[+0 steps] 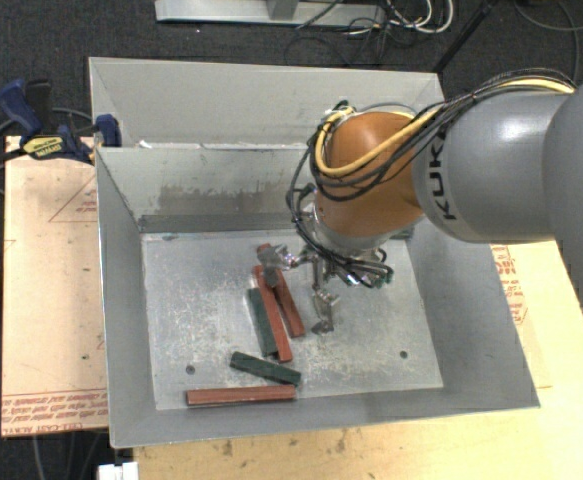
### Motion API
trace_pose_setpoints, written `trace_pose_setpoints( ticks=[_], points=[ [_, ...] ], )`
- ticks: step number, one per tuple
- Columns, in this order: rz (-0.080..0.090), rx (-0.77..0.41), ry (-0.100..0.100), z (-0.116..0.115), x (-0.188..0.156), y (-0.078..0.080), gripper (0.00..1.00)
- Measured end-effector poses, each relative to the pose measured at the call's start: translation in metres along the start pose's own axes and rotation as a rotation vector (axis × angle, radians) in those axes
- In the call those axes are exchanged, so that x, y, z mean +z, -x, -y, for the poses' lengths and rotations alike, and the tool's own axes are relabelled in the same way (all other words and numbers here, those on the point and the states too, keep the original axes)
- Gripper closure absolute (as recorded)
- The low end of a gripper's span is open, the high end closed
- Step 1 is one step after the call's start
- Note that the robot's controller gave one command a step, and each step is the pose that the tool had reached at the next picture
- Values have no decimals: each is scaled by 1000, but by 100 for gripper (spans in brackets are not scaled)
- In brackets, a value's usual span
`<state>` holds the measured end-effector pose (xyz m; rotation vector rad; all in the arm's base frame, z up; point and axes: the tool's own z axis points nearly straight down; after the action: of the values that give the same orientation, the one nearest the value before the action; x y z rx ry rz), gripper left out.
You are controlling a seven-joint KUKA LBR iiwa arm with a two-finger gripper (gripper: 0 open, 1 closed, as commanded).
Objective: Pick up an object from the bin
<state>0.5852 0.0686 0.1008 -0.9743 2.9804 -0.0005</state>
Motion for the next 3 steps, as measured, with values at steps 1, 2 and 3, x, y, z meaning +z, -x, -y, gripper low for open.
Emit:
trace_pose_setpoints(
  ticks=[1, 2, 3],
  points=[
    [0, -274, 3, -15, 1, 34, 0],
    [1, -635, 3, -10, 30, 40, 0],
    [0, -631, 4, -10, 30, 41, 0]
  ],
)
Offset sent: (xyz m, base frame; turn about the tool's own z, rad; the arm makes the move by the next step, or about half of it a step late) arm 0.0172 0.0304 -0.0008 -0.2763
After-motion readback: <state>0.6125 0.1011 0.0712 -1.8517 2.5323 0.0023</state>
